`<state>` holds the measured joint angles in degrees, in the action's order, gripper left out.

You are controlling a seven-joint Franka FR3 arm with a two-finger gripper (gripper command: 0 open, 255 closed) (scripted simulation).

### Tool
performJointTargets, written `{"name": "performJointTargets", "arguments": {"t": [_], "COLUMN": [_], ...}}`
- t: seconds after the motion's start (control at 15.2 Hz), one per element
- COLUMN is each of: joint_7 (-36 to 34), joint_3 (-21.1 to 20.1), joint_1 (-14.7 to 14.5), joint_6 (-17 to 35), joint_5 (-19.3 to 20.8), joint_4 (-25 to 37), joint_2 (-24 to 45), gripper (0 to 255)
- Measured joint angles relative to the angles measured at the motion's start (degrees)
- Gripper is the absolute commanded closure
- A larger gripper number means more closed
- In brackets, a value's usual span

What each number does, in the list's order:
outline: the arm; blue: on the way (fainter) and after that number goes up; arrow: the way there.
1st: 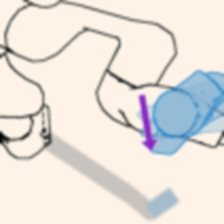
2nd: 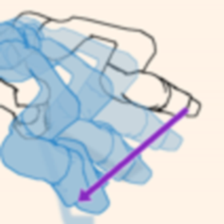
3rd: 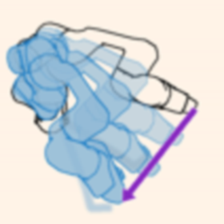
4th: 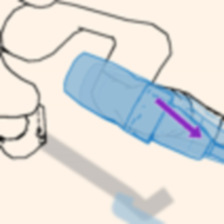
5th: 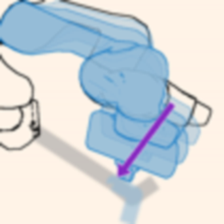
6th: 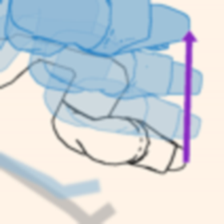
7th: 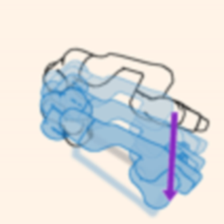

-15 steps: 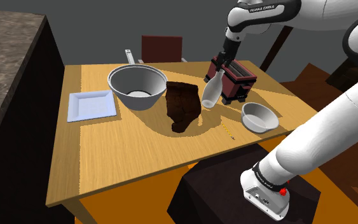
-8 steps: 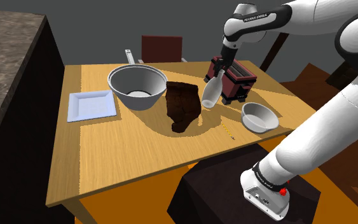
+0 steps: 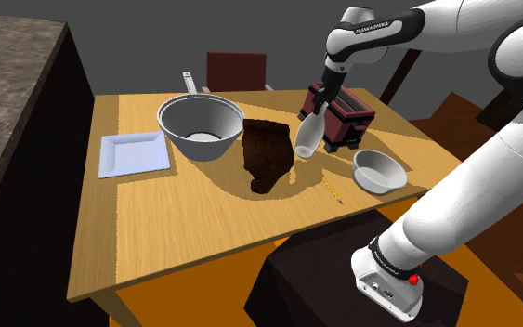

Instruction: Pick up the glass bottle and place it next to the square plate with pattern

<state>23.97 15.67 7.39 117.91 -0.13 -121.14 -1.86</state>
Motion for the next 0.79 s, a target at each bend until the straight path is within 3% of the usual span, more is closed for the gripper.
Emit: {"name": "performJointTargets", "arguments": {"t": [0.79], "joint_7": [-0.1], "joint_3": [0.0], "joint_1": [0.0], "joint_6": [-1.5], "joint_5": [0.1], "joint_4": [1.1], "joint_2": [-0.5], "gripper": [255]}}
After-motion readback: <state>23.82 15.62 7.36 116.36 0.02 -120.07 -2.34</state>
